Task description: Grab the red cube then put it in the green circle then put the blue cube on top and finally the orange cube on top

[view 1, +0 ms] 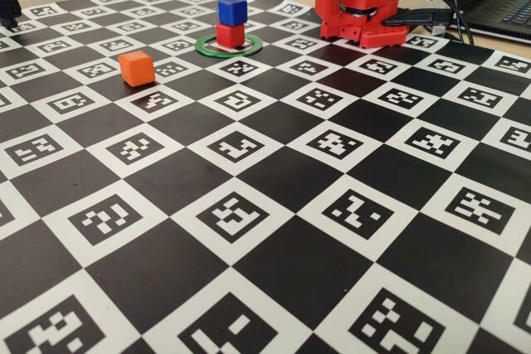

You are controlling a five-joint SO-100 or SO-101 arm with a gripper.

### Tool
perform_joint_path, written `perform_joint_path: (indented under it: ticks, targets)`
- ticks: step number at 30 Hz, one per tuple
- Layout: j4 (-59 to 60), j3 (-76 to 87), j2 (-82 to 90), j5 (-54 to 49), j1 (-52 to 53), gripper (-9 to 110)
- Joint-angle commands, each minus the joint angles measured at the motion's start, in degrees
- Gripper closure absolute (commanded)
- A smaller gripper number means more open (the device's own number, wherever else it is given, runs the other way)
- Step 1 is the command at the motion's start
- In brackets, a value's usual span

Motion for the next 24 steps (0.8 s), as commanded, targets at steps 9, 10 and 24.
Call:
perform_joint_path:
  ticks: [9, 10, 24]
  targets:
    - [3.6, -23.2, -12.9, 5.4, -4.9, 62]
    - [4.0, -24.7, -14.4, 5.4, -5.2, 63]
    - [8.6, -41.0, -33.5, 9.4, -9.8, 66]
